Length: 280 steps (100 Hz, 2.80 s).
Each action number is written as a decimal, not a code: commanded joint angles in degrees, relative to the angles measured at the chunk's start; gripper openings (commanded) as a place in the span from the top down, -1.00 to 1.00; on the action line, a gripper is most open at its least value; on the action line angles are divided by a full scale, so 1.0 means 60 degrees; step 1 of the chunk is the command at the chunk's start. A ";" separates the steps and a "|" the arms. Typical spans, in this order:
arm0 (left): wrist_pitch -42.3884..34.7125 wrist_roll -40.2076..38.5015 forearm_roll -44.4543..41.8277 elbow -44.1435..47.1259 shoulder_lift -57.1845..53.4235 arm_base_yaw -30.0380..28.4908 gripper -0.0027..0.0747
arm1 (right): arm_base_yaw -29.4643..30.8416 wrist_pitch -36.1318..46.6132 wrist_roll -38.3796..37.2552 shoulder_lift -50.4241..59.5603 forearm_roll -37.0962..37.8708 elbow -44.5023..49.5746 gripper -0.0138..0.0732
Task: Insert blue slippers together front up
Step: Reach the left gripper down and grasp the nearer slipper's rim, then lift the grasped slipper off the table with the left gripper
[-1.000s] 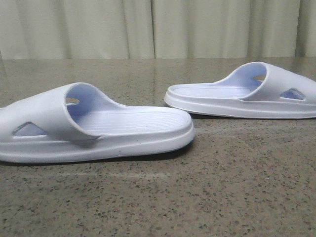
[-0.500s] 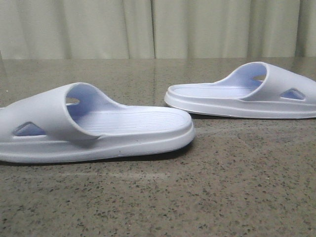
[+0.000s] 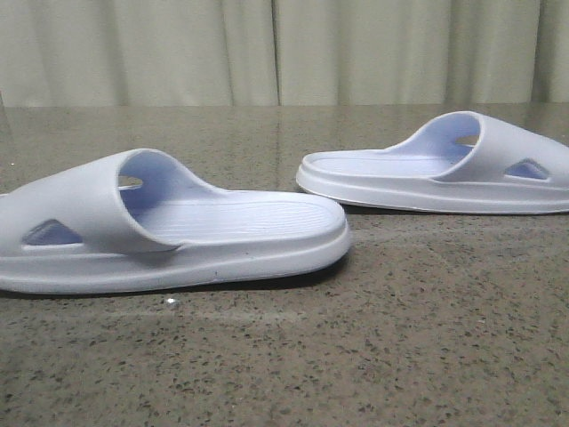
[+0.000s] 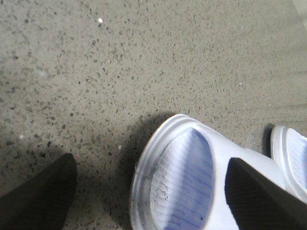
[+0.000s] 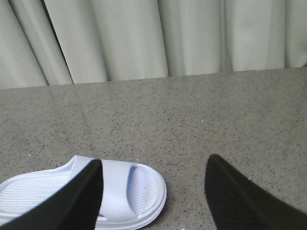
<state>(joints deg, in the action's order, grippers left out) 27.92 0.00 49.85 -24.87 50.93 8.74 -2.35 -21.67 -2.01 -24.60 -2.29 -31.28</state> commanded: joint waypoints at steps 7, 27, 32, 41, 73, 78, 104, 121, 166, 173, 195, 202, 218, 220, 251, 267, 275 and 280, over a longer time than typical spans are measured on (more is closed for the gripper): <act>0.0043 -0.0062 0.0462 -0.0244 -0.0021 -0.0024 -0.49 | 0.0040 0.0833 0.0016 -0.0146 -0.0019 -0.0347 -0.22; 0.0131 -0.0062 0.0730 -0.0244 -0.0021 -0.0024 -0.43 | 0.0040 0.0833 0.0016 -0.0146 -0.0019 -0.0347 -0.22; 0.0138 -0.0062 0.0753 -0.0244 -0.0021 -0.0024 -0.43 | 0.0040 0.0833 0.0016 -0.0146 -0.0019 -0.0347 -0.22; 0.0176 -0.0062 0.0842 -0.0244 0.0044 -0.0024 -0.43 | 0.0040 0.0833 0.0016 -0.0146 -0.0019 -0.0347 -0.22; 0.0356 0.0000 0.1237 -0.0244 0.0860 0.0130 -0.43 | 0.0040 0.0833 0.0016 -0.0146 -0.0019 -0.0347 -0.22; 0.0332 0.0000 0.1305 -0.0244 0.0928 0.0203 -0.43 | 0.0040 0.0833 0.0016 -0.0146 -0.0019 -0.0347 -0.22; 0.0286 0.0000 0.1557 -0.0244 0.1131 0.0653 -0.24 | 0.0040 0.0833 0.0016 -0.0146 -0.0019 -0.0347 -0.22; 0.0150 0.0000 0.1557 -0.0244 0.1129 0.0673 0.07 | 0.0040 0.0833 0.0016 -0.0146 -0.0019 -0.0347 -0.22; -0.0358 0.0507 0.1494 -0.0244 0.1129 0.0673 0.89 | 0.0040 0.0701 0.0016 -0.0146 -0.0019 -0.0347 -0.22; -0.0382 0.0543 0.1529 -0.0244 0.1129 0.0673 0.89 | 0.0040 0.0701 0.0016 -0.0146 -0.0019 -0.0347 -0.22; -0.0404 0.1142 0.2478 -0.0244 0.0793 0.0654 0.89 | 0.0040 0.0701 0.0016 -0.0146 -0.0019 -0.0347 -0.22; -0.0404 0.1462 0.3072 -0.0244 0.0564 0.0654 0.89 | 0.0040 0.0701 0.0016 -0.0146 -0.0019 -0.0347 -0.22; -0.0266 0.1543 0.3554 -0.0244 0.0023 0.0654 0.89 | 0.0040 0.0701 0.0016 -0.0146 -0.0019 -0.0347 -0.22; -0.0202 0.1543 0.3624 -0.0244 -0.0049 0.0654 0.89 | 0.0040 0.0701 0.0016 -0.0146 -0.0019 -0.0347 -0.22; 0.0687 0.1543 0.4736 -0.0244 -0.0917 0.0654 0.89 | 0.0040 0.0602 0.0016 -0.0192 0.0044 -0.0347 -0.22; 0.0706 0.1543 0.5048 -0.0244 -0.1313 0.0654 0.89 | 0.0057 0.0540 0.0016 -0.0677 0.0382 -0.0272 -0.22; 0.0706 0.1543 0.5048 -0.0244 -0.1402 0.0654 0.89 | 0.0057 0.0558 0.0016 -0.1206 0.0382 -0.0263 -0.22; 0.0706 0.1543 0.5048 -0.0244 -0.1400 0.0654 0.89 | 0.0057 0.0632 -0.0046 -0.1504 0.0382 -0.0263 -0.22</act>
<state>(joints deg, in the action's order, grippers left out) 31.88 9.23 76.93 -24.86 43.01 12.42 -2.35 -22.36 -2.01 -30.10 -0.86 -31.28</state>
